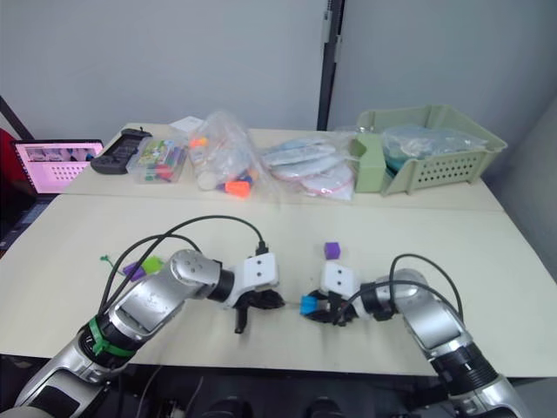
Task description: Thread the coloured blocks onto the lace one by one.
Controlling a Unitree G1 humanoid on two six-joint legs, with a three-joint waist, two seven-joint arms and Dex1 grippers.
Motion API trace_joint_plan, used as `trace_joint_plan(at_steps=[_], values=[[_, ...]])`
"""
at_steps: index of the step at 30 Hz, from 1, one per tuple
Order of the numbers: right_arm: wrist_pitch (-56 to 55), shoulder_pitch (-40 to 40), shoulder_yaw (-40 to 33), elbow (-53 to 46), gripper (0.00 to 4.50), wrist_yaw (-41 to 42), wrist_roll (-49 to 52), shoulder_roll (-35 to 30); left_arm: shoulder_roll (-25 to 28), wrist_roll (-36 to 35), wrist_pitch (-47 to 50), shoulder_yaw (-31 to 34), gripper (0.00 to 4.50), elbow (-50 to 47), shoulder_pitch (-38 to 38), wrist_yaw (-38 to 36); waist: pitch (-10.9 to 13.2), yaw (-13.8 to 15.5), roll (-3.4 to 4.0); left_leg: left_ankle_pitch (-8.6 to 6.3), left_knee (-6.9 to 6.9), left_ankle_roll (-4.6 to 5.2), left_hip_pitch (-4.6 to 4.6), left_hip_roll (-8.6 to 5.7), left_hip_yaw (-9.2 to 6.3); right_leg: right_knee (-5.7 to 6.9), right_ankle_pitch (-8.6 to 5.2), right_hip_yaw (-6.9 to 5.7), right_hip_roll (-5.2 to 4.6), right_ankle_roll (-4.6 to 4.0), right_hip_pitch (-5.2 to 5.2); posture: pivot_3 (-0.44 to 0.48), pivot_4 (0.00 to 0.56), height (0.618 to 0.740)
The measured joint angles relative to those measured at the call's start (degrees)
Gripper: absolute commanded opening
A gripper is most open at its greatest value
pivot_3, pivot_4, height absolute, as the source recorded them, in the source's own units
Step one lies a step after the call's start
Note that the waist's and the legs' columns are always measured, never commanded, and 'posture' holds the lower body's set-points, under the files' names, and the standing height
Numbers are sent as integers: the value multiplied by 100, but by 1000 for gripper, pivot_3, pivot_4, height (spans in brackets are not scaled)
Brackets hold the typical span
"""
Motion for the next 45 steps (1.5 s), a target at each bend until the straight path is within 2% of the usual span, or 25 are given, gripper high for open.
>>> trace_joint_plan(at_steps=[6,10,13,26,33,40,42,45], values=[[130,0,8,-60,1351,-51,-15,-25,-254,4,-117,-8,0,393,-1,37,-1,11,0,0,0,0,4,-2,0,-2,0,0,-1,0,6,0,150,740],[222,3,-4,-60,1351,-64,-55,-56,-410,43,-559,-33,0,775,2,11,-2,75,1,0,0,0,52,0,-6,-42,1,-11,-1,5,77,0,150,740],[231,14,-29,-70,1351,-60,-66,-92,-554,150,-826,-52,0,965,3,12,-5,127,0,0,2,0,53,-6,-2,-51,-1,-8,-8,23,85,0,150,740],[167,116,-124,-115,1351,-42,-99,-68,-576,231,-1310,-1,0,1126,63,-151,-6,130,1,0,5,0,47,-5,-2,-52,6,-7,-8,15,81,0,150,740],[-134,-4,-124,167,1351,191,-215,-43,-510,366,-1989,17,0,1394,66,-378,-6,97,2,0,3,0,46,-3,-2,-53,6,-7,-6,15,78,0,150,740],[-129,-57,-106,214,1351,248,-230,27,-577,453,-2049,10,0,1430,120,-343,-6,24,1,0,-4,0,43,-1,-4,-52,6,-7,-4,14,72,0,150,740],[-126,-56,-91,201,1351,239,-231,41,-644,433,-2040,31,814,1427,170,-314,-6,4,1,0,-6,0,41,-1,-4,-52,6,-7,-4,15,70,0,150,740],[-113,-55,-83,180,1351,227,-258,49,-738,422,-2045,61,1661,1370,175,-323,-6,-7,1,0,-7,0,43,0,-5,-53,6,-8,-4,14,71,0,150,740]])
